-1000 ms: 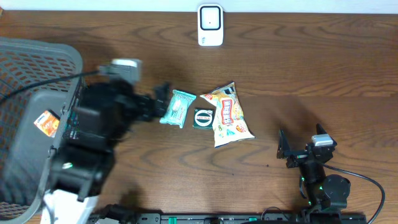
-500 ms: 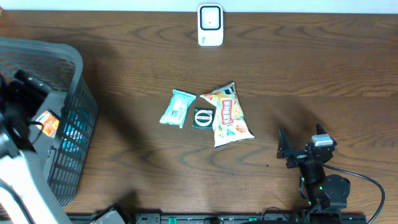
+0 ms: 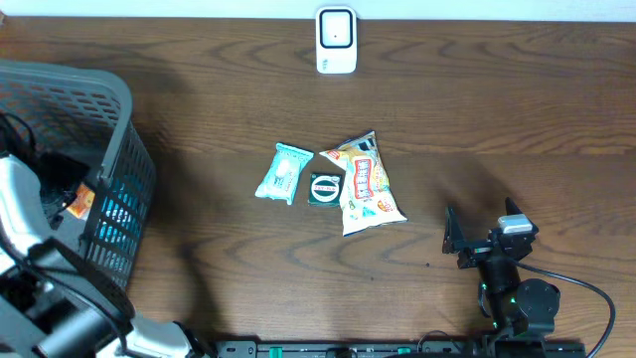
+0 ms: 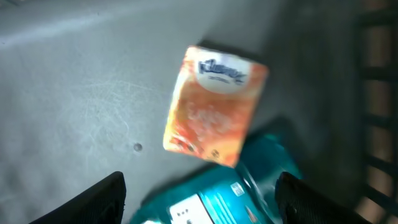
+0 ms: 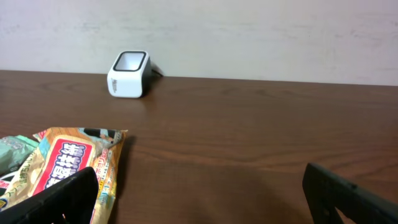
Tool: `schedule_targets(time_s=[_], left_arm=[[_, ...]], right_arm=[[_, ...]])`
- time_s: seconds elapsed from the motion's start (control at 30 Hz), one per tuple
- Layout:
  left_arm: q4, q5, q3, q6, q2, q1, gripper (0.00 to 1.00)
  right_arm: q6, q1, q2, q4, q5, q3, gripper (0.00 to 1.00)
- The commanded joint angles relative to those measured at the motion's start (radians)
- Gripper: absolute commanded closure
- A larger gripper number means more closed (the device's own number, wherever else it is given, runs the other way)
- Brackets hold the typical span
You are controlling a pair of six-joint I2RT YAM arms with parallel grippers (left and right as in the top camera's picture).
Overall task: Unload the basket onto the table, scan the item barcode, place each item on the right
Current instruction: 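Reach the left gripper into the basket and grasp the orange Kleenex pack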
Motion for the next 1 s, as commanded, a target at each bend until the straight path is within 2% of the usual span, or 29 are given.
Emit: schedule_targets(time_s=[0.0,0.27,0.43,0.77,0.87,0.97], left_arm=[[0.010,-0.040,-0.005,-0.017,0.047,0.006,0.24],[0.020,-0.085,-0.006,-0.036,0.082,0.009,0.25],[0.037,-0.086,-0.024,-0.042,0.082,0.011,0.29],[0.231,-0.076,-0.171,-0.046,0.084,0.011,0.37],[0.289,-0.045,-0.212,-0.046,0.084,0.011,0.48],[0.332,-0.040,-0.251,-0.046,0.084,0.011,0.72]], right_arm=[[-0.011,0.009,-0.003,-0.004,0.004,-0.001,0.01],[-0.011,0.009,-0.003,-0.004,0.003,-0.001,0.01],[-0.011,0.009,-0.003,-0.004,0.003,-0.001,0.01],[-0.011,0.009,-0.003,-0.004,0.003,-0.001,0.01],[-0.011,0.009,-0.003,-0.004,0.004,-0.001,0.01],[-0.011,0.009,-0.003,-0.004,0.004,-0.001,0.01]])
